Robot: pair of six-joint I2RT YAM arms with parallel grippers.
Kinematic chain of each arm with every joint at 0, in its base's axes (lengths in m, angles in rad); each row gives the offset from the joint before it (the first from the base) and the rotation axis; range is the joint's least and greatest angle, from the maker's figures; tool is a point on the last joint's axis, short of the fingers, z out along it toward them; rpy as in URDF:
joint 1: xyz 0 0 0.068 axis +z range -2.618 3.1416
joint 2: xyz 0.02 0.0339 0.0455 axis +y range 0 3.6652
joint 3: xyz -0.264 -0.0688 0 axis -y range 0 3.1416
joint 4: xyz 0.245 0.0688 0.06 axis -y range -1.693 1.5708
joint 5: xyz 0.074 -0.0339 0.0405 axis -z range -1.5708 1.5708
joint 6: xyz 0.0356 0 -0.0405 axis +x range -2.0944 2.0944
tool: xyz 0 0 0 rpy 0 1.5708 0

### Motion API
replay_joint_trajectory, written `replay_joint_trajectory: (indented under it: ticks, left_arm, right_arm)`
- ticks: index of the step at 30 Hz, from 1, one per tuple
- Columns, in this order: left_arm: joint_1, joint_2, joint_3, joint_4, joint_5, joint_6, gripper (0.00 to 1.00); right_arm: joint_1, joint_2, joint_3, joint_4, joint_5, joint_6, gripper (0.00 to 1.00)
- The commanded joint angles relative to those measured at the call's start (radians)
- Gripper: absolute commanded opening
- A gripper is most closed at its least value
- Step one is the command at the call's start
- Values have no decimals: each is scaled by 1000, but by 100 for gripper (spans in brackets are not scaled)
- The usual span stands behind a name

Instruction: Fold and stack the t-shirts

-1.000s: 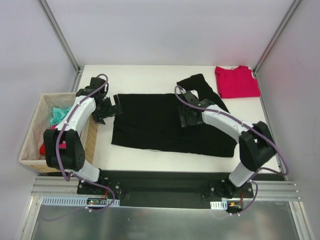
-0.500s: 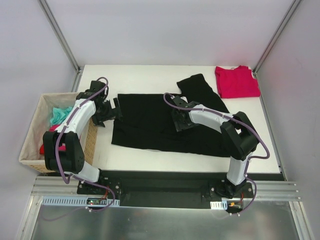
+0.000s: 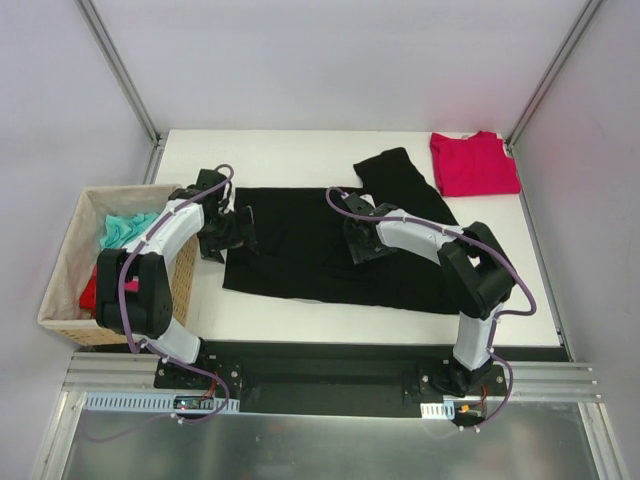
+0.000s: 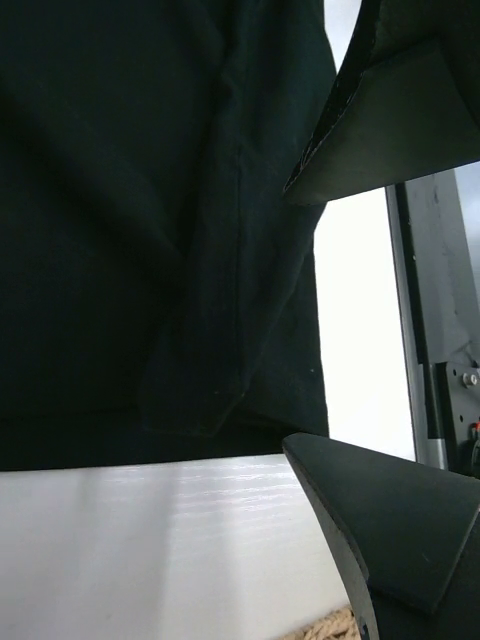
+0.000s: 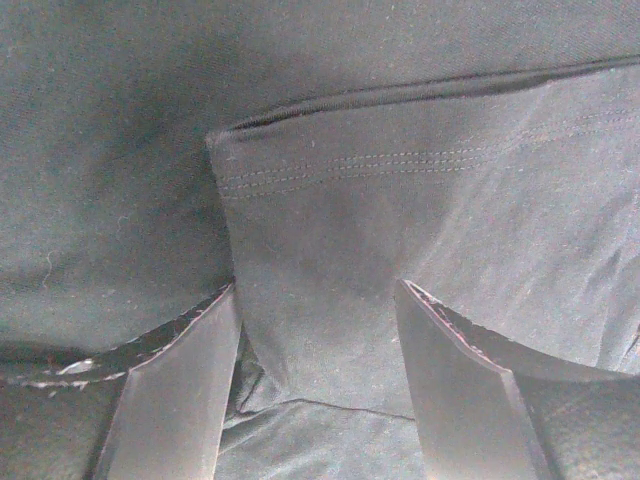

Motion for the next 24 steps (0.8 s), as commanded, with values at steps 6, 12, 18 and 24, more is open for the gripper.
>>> replay_joint_trajectory:
  ticks: [6, 12, 18, 24]
  left_arm:
    - [-17, -109, -97, -48, 82, 10, 99]
    - [-31, -161, -70, -38, 172, 16, 99]
    - [-45, -88, -94, -32, 203, 9, 99]
    - [-45, 26, -114, -13, 159, 6, 99]
  right_arm:
    - [3, -3, 9, 4, 21, 2, 66]
    - [3, 6, 11, 5, 19, 2, 66]
    - [3, -2, 8, 7, 24, 5, 66]
    - [3, -23, -8, 7, 38, 5, 66]
